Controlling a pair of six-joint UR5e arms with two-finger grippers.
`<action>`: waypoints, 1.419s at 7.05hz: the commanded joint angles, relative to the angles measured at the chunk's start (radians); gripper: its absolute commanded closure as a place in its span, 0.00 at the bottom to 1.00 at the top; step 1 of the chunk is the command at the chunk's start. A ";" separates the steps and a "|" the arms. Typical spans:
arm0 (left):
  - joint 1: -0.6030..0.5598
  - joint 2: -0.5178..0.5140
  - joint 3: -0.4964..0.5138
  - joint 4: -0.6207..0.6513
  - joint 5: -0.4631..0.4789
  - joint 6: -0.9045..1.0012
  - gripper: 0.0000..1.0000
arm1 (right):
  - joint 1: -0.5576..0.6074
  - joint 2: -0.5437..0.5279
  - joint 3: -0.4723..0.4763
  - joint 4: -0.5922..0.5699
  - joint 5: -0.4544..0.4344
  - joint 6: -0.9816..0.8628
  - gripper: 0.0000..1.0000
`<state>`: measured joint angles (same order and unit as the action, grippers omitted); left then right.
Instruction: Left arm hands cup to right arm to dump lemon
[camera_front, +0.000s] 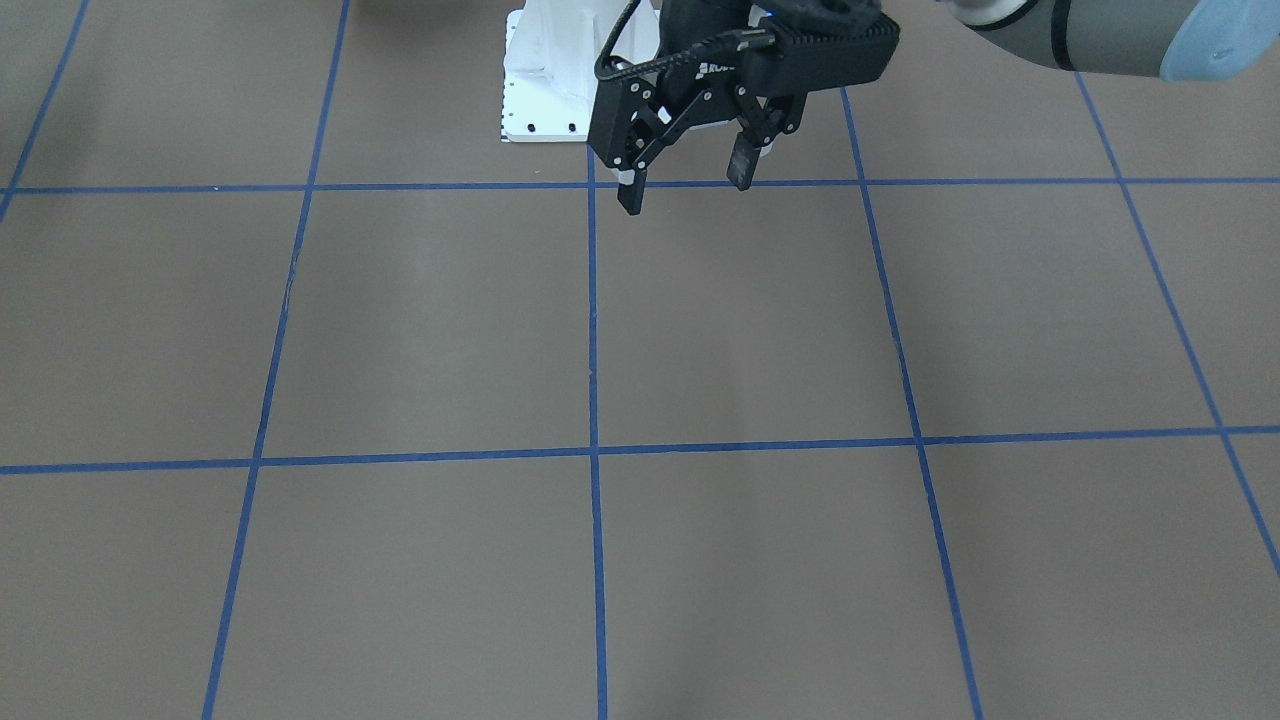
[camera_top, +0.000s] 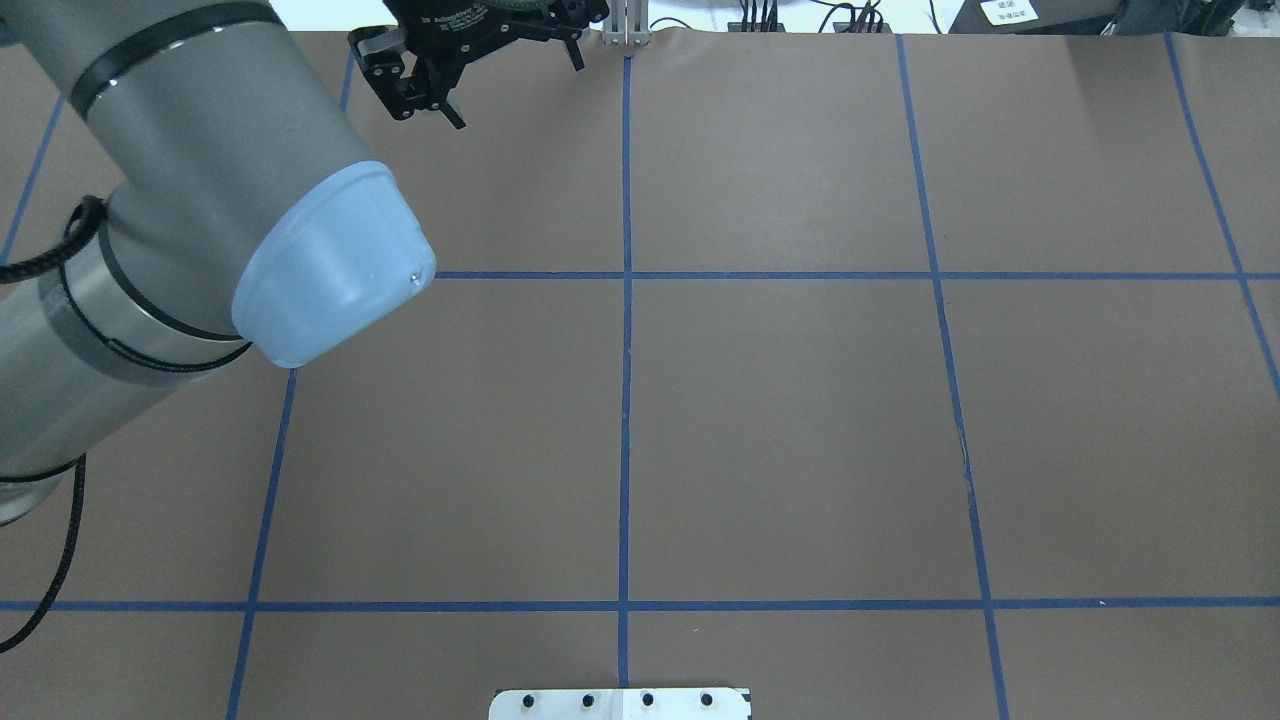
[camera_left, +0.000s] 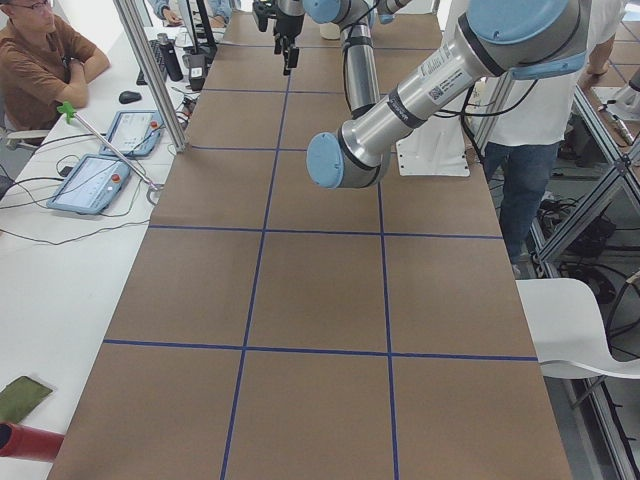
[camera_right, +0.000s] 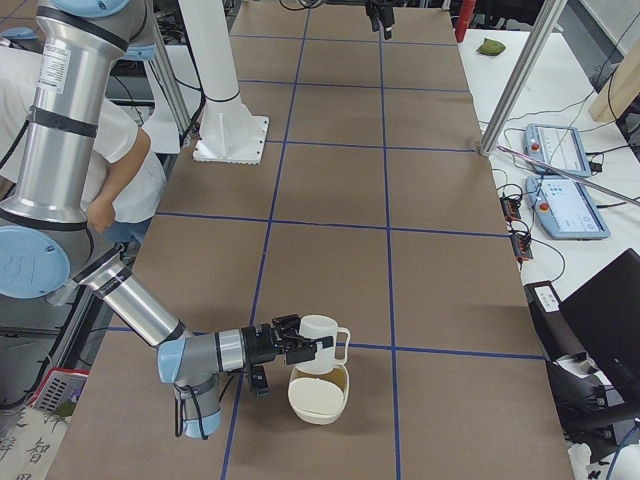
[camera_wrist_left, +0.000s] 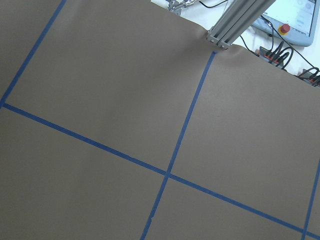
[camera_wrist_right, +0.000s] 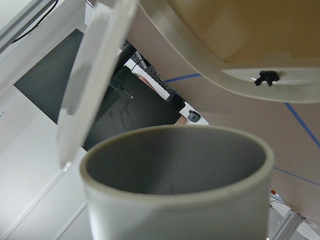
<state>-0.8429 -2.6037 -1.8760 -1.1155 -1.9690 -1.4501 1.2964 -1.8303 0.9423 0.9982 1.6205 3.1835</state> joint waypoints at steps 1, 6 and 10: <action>0.001 -0.001 0.000 0.002 0.002 0.001 0.00 | 0.015 -0.007 0.059 -0.006 0.070 -0.162 0.95; 0.005 0.004 0.001 0.002 -0.005 0.022 0.00 | 0.014 0.005 0.377 -0.394 0.096 -0.595 0.96; 0.039 0.008 0.012 0.002 -0.007 0.022 0.00 | -0.018 0.101 0.577 -0.796 0.084 -0.707 0.97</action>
<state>-0.8156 -2.5959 -1.8654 -1.1140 -1.9761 -1.4278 1.2892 -1.7638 1.4629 0.3212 1.7096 2.5059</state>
